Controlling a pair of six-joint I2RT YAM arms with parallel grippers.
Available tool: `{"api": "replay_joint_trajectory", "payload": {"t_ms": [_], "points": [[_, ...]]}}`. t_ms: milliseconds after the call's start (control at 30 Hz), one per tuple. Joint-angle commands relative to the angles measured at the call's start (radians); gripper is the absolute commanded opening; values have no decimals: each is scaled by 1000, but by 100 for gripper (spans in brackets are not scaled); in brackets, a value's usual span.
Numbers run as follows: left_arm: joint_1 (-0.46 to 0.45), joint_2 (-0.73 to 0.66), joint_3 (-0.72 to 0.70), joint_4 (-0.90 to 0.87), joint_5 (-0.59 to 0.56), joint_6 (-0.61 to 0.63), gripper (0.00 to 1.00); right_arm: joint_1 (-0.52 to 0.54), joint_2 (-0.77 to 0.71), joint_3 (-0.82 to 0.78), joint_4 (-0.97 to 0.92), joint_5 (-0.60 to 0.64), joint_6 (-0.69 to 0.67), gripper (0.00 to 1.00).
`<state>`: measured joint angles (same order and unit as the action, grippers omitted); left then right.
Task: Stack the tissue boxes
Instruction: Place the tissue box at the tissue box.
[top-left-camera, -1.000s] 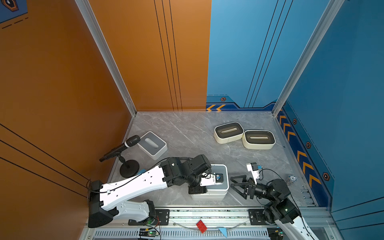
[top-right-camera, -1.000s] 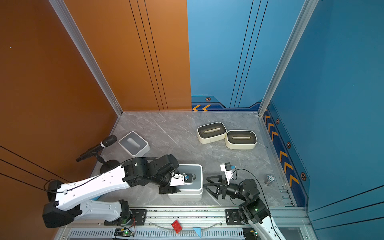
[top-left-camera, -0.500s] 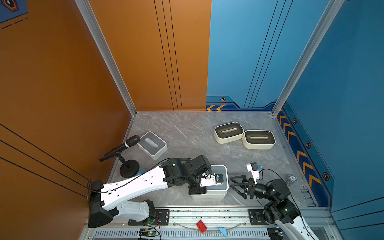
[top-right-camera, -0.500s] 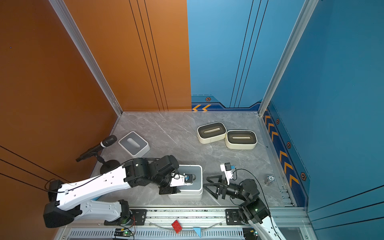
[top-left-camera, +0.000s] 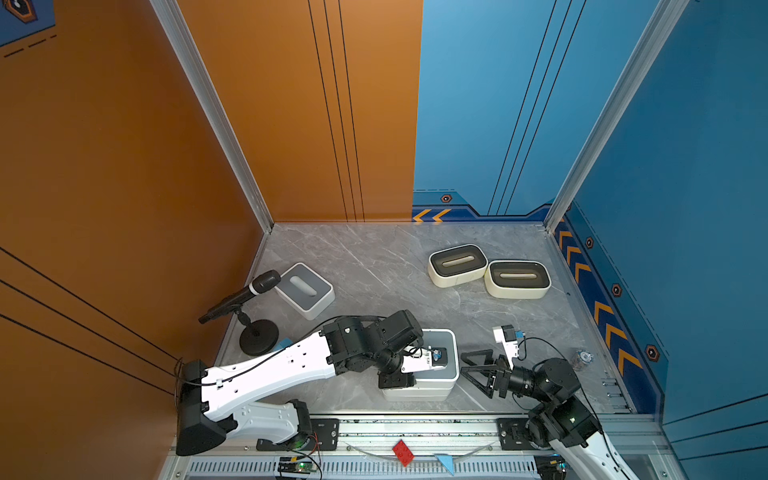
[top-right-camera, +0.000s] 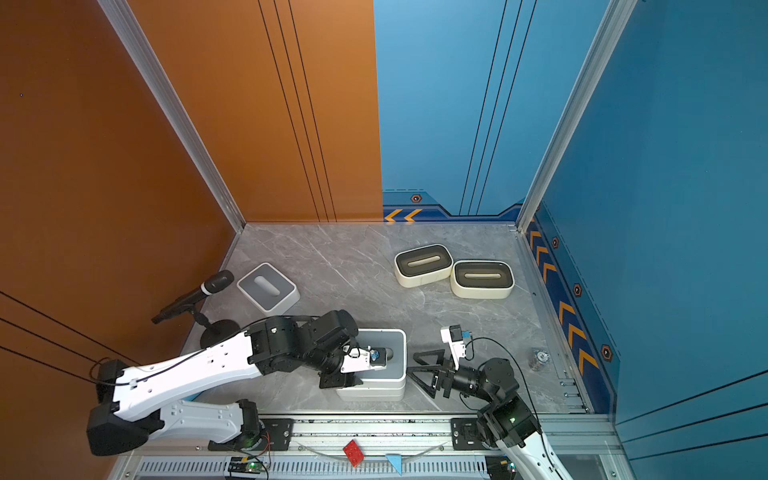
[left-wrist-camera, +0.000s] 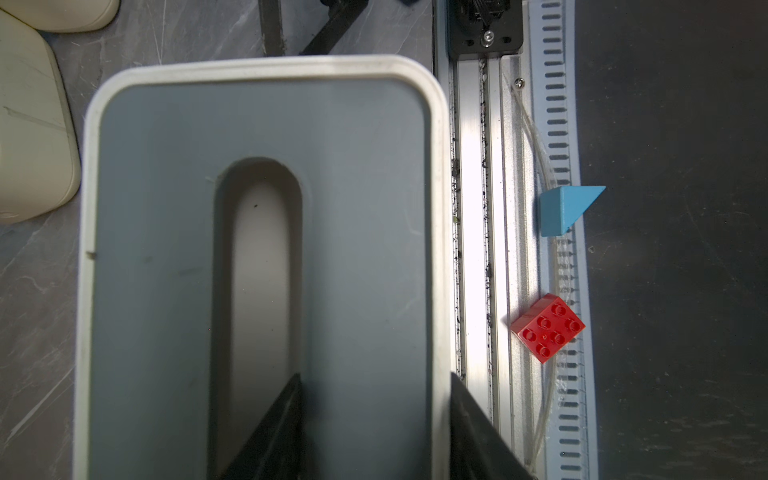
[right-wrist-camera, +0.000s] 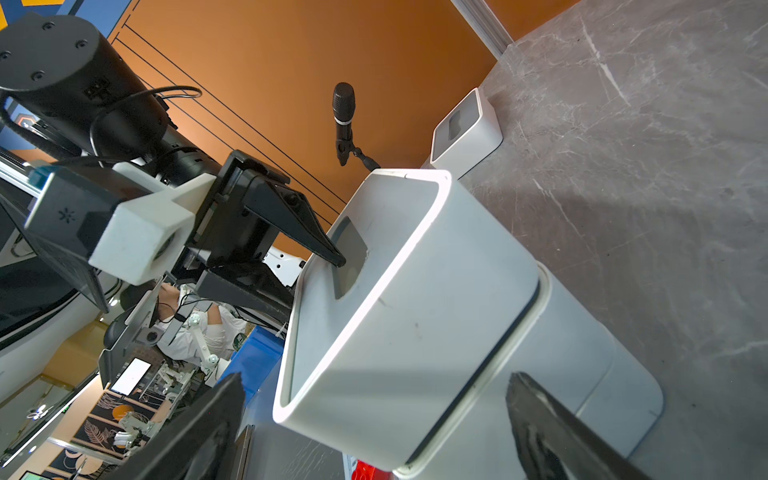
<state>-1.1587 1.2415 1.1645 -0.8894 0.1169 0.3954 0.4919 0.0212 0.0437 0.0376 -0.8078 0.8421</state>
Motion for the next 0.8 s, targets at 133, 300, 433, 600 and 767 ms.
{"api": "replay_joint_trajectory", "payload": {"t_ms": [133, 300, 433, 600, 767], "points": [[10, -23, -21, 38, 22, -3, 42, 10, -14, -5, 18, 9, -21, 100], [14, -26, -23, 40, 28, -1, 42, 12, -14, -7, 18, 12, -23, 100], [15, -24, -24, 41, 34, 0, 42, 14, -14, -7, 16, 14, -24, 100], [16, -24, -26, 40, 39, 2, 42, 15, -14, -7, 15, 16, -26, 100], [16, -23, -25, 39, 43, 2, 43, 17, -14, -7, 14, 16, -27, 100]]}}
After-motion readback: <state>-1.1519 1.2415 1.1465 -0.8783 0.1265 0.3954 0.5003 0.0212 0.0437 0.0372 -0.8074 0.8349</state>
